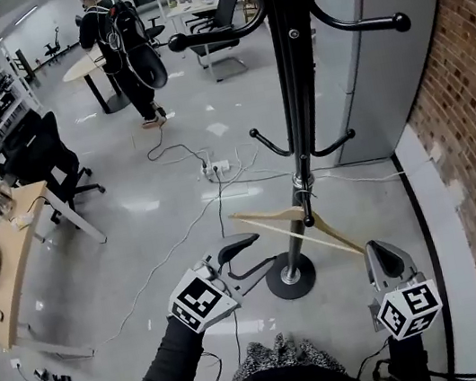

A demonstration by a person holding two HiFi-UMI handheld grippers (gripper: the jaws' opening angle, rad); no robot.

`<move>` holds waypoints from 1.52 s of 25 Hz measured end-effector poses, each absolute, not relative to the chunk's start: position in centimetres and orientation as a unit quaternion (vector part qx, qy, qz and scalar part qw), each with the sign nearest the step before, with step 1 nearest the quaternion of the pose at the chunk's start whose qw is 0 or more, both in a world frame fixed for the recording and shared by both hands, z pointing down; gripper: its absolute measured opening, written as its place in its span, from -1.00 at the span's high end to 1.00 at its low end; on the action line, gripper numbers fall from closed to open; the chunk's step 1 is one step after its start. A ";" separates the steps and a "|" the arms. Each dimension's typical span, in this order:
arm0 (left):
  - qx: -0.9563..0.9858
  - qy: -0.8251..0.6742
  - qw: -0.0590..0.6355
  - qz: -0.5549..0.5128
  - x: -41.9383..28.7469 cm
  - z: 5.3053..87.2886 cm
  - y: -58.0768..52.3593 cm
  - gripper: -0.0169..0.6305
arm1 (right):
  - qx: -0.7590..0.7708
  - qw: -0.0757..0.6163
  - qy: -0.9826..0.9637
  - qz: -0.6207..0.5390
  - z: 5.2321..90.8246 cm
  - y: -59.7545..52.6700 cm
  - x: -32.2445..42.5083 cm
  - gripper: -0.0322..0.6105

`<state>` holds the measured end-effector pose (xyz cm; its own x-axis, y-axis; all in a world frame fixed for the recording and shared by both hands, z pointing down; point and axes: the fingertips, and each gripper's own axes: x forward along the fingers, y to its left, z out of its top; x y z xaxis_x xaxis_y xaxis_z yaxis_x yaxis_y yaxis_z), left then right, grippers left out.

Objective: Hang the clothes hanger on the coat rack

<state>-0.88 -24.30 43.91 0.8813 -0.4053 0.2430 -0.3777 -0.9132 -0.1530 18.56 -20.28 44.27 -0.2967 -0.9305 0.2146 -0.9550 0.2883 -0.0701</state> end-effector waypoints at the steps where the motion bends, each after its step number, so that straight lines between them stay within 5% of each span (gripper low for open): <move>1: -0.968 0.208 0.046 -0.134 -0.8 44.0 -23.8 0.30 | 0.581 0.067 -0.806 0.090 44.2 -20.4 17.9 0.87; 5: -0.963 0.237 0.038 -0.121 -0.8 43.9 -22.2 0.34 | 0.548 0.071 -0.830 0.075 43.6 -20.8 15.1 0.87; 17: -0.940 0.330 0.029 -0.087 -0.6 42.0 -20.4 0.91 | 0.484 0.062 -0.872 0.045 41.9 -21.0 9.5 0.87; 38: -0.907 0.414 0.006 -0.069 -1.7 41.6 -18.1 0.93 | 0.472 0.084 -0.877 0.039 42.2 -18.3 7.7 0.87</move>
